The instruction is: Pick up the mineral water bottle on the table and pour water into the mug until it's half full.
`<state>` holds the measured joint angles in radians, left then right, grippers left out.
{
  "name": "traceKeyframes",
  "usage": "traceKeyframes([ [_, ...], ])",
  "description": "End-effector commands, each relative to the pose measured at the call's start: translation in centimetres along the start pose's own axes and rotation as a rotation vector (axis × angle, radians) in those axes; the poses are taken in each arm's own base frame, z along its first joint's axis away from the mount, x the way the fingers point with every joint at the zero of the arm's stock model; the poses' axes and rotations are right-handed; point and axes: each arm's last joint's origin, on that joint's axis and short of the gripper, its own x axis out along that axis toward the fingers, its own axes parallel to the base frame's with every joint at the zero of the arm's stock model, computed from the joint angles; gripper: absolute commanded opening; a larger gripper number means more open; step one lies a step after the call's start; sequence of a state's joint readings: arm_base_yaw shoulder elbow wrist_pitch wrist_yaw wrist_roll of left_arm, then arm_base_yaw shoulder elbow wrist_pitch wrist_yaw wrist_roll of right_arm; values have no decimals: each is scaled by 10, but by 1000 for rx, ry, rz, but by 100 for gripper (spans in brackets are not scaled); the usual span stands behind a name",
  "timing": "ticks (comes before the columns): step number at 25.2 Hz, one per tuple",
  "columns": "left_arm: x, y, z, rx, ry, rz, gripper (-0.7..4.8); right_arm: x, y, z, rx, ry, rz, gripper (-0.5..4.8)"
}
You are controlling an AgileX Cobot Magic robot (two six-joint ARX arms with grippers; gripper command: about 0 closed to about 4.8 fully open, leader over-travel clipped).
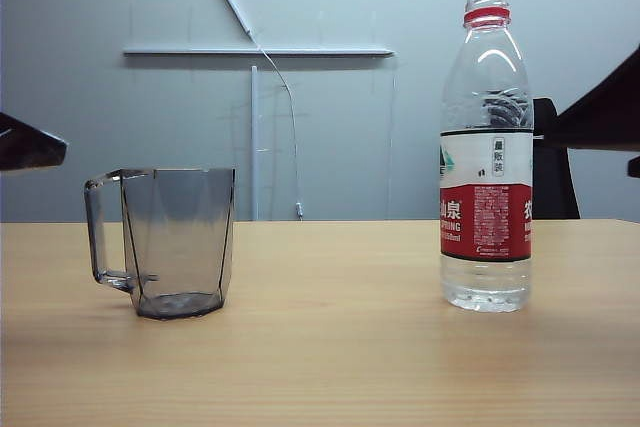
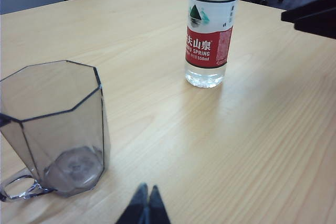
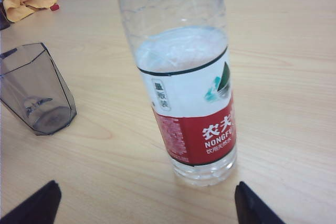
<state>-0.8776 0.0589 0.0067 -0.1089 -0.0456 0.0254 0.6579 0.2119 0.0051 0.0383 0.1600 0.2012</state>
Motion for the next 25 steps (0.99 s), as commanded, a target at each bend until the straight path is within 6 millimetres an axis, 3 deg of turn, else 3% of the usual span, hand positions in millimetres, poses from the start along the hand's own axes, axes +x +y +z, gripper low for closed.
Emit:
traceKeyframes([
  [1, 0, 0, 2, -3, -13, -2, -2, 7, 1, 5, -18, -42, -18, 479],
  [8, 0, 0, 2, -3, -13, -2, -2, 25, 5, 14, -86, -12, -26, 479],
  [13, 0, 0, 2, -3, -14, -2, -2, 49, 1, 26, -88, -44, -46, 479],
  [25, 0, 0, 2, -3, -14, -2, -2, 98, -16, 17, -102, -15, 4, 479],
])
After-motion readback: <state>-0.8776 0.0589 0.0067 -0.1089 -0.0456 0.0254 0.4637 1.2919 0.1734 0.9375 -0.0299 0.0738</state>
